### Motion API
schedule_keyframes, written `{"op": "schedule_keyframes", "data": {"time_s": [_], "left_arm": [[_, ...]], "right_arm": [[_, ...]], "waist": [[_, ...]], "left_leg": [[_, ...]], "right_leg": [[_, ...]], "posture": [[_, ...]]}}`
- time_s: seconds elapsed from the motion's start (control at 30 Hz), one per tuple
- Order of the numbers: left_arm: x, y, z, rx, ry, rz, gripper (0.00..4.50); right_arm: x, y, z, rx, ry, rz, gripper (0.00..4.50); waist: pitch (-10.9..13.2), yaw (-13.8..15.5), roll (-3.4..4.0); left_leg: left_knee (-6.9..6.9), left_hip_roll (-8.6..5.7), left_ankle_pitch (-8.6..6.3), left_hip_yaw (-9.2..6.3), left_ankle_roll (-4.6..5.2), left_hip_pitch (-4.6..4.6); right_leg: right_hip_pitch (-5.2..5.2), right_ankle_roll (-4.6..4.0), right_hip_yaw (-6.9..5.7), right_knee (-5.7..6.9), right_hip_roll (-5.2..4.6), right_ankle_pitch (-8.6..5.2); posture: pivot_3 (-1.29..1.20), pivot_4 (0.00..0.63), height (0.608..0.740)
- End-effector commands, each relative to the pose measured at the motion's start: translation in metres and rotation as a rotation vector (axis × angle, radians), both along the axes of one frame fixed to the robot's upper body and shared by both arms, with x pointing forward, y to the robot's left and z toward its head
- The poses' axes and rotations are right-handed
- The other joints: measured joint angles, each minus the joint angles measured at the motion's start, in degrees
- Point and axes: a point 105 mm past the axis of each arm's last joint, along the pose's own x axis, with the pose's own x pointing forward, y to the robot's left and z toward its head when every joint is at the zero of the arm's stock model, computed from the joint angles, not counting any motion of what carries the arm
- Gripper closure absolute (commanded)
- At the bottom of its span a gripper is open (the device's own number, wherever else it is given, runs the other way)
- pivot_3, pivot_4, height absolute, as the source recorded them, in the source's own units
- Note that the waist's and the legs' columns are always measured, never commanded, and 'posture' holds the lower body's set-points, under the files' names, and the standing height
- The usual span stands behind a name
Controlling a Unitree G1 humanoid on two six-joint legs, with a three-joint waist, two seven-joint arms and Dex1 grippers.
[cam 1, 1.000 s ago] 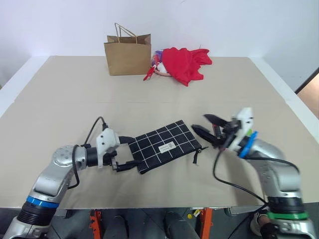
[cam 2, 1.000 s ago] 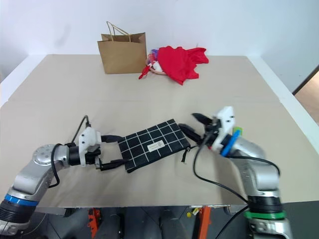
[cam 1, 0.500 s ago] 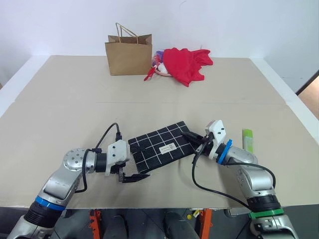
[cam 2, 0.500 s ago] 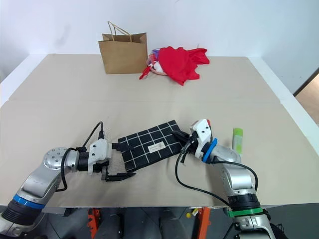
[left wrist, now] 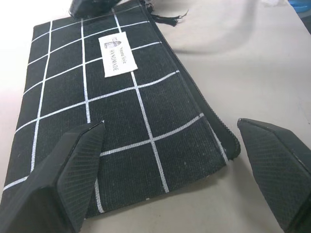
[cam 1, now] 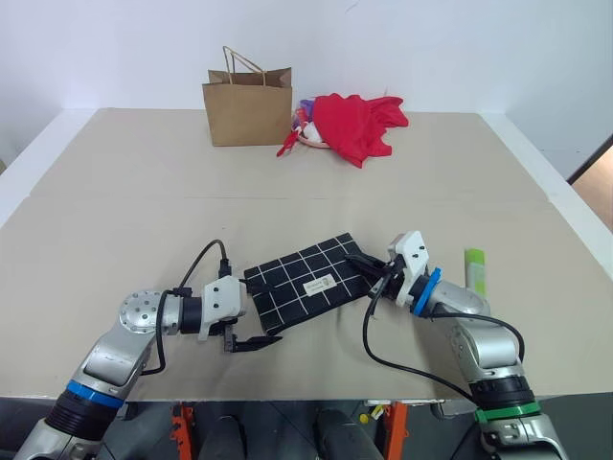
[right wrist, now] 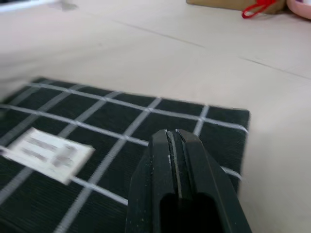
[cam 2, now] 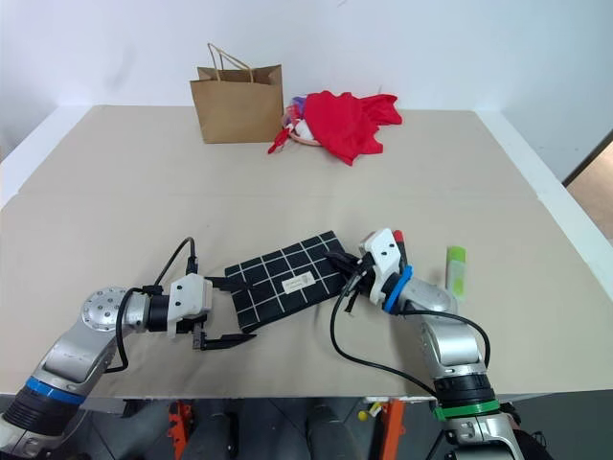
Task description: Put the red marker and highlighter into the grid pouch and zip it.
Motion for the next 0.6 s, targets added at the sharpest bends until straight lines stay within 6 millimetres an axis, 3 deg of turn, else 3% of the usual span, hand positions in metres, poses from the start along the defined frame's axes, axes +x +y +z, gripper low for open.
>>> {"op": "schedule_keyframes", "data": {"time_s": [0.03,0.37,0.6], "left_arm": [[-0.002,-0.003,0.007,-0.027,-0.020,-0.012,0.00],[-0.005,-0.006,0.007,-0.042,-0.016,-0.009,0.00],[-0.002,0.000,0.003,0.000,-0.089,0.010,0.00]], "right_arm": [[-0.007,0.003,0.022,0.046,-0.041,0.038,4.46],[-0.005,-0.012,-0.018,-0.043,0.052,-0.039,4.46],[-0.005,-0.011,-0.021,-0.045,0.053,-0.033,4.46]], "waist": [[0.00,0.00,0.00],[0.01,0.04,0.01],[0.00,0.03,0.01]], "left_leg": [[0.00,0.00,0.00,-0.02,0.00,-0.01],[0.01,-0.01,0.00,-0.19,0.00,-0.06],[0.01,-0.01,0.00,-0.25,0.00,-0.06]], "right_leg": [[0.00,0.00,-0.02,0.00,0.00,0.00],[0.01,-0.03,-0.15,0.00,0.00,-0.04],[0.04,-0.04,-0.19,0.00,0.00,-0.04]], "posture": [[0.00,0.150,0.740],[0.00,0.150,0.740],[0.00,0.150,0.740]]}}
